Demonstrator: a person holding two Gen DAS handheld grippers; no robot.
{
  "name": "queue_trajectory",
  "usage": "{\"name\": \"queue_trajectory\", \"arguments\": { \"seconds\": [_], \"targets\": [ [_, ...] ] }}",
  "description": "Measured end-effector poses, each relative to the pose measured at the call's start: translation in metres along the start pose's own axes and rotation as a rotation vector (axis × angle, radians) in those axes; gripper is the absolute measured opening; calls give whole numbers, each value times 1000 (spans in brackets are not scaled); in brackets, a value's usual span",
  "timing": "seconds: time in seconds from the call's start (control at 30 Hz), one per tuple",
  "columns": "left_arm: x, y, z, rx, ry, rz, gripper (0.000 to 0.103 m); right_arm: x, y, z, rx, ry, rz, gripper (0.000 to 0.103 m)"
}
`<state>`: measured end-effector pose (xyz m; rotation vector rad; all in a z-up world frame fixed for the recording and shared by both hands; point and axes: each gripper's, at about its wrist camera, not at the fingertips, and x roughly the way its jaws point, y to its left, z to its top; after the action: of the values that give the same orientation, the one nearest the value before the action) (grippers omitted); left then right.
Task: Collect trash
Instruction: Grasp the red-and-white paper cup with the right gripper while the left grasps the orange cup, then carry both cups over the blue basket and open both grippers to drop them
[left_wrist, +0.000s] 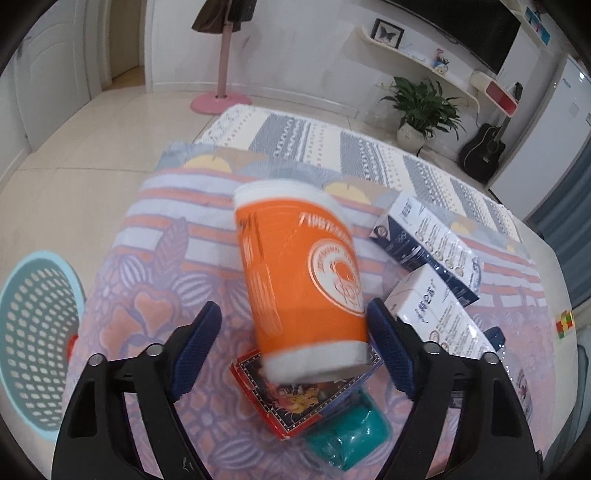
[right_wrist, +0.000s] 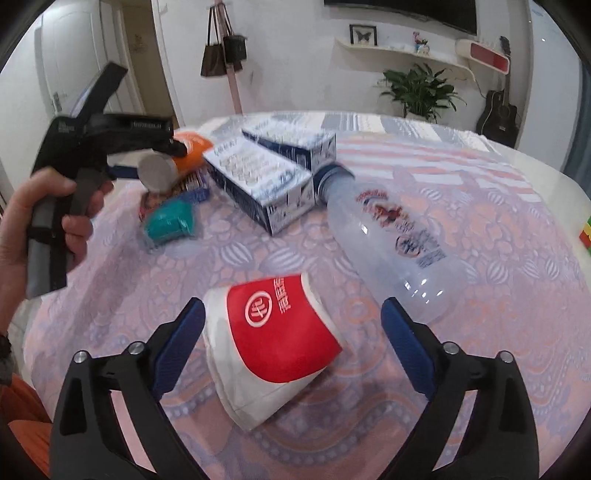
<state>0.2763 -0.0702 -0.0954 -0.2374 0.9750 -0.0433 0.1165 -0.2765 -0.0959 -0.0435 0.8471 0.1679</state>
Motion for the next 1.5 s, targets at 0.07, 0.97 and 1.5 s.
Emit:
{"name": "queue_trajectory", "arguments": {
  "seconds": [0.07,0.97,1.5],
  "targets": [
    [5,1,0,-8,21,-15,61,2,3,1,-15,9,-7,92],
    [-133,71,0,-140,-230,-83,60,-38,93,57,-248,-148,0,79],
    [-217,246,-50,-432,-384,192,60,-8,292,138,-440,-192,319,79]
  ]
}}
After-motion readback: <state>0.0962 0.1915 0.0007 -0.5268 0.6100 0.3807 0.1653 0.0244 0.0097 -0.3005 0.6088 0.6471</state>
